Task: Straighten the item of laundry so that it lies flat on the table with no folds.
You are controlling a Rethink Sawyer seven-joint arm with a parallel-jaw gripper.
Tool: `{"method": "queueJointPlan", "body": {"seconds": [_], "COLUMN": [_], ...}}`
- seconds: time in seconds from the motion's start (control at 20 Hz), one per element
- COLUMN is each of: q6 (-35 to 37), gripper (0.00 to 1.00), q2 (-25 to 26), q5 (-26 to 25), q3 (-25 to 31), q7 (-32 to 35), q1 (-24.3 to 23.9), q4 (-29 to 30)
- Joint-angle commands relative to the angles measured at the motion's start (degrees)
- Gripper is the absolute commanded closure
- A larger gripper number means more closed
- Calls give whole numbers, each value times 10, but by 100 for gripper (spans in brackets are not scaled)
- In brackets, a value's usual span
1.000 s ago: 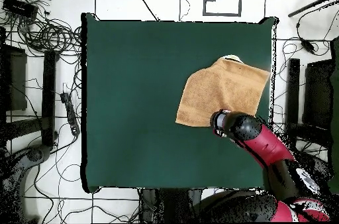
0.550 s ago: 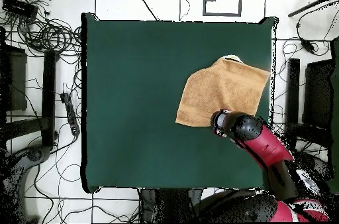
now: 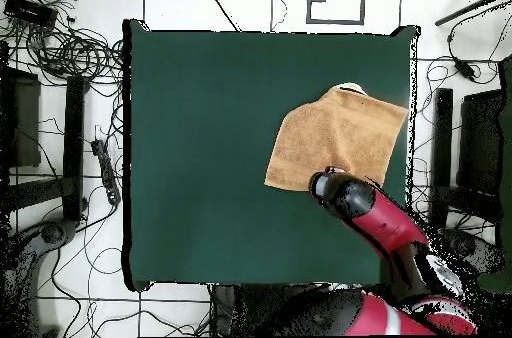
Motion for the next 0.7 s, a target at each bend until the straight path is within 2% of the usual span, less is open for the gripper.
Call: {"method": "queueJointPlan", "body": {"seconds": [0.05, 0.3, 0.7], "q6": [-35, -65, -131], "gripper": [100, 100, 100], "q2": [44, 20, 56], "q5": [38, 48, 37], "q3": [1, 27, 72], "q7": [135, 118, 95], "q1": [95, 75, 20], "q4": [83, 131, 140]}}
